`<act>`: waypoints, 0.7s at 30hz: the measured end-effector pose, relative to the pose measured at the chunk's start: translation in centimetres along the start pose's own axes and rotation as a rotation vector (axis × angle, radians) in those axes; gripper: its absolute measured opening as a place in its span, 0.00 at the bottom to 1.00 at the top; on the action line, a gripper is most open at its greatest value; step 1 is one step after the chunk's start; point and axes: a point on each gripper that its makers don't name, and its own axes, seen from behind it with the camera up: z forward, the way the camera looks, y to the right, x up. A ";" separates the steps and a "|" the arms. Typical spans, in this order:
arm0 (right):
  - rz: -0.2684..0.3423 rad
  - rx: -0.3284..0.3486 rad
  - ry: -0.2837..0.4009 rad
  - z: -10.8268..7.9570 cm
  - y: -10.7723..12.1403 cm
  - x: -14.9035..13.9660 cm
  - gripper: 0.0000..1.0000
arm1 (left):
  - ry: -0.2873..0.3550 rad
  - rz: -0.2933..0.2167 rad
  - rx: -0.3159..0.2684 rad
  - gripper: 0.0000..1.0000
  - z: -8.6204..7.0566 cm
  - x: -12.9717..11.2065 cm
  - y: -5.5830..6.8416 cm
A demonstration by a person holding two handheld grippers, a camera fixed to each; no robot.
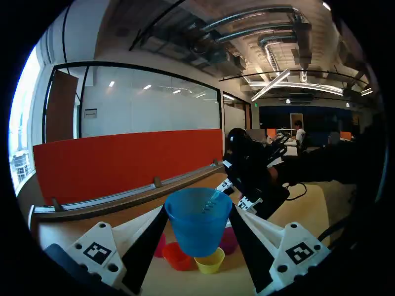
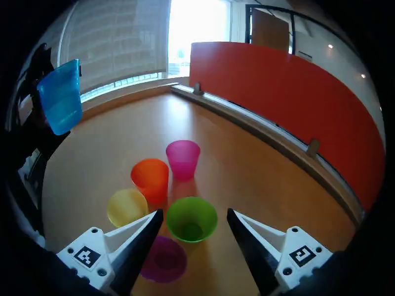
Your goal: Pour water
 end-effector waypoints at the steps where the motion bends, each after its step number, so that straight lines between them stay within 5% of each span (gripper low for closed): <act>1: 0.001 0.002 -0.003 0.2 -0.1 -0.1 1.00 | -0.001 0.000 0.000 0.86 0.0 -0.1 0.0; 21: 0.013 0.013 -0.056 2.6 -0.5 -1.7 1.00 | -0.004 -0.011 0.007 0.86 -0.3 -1.1 -0.9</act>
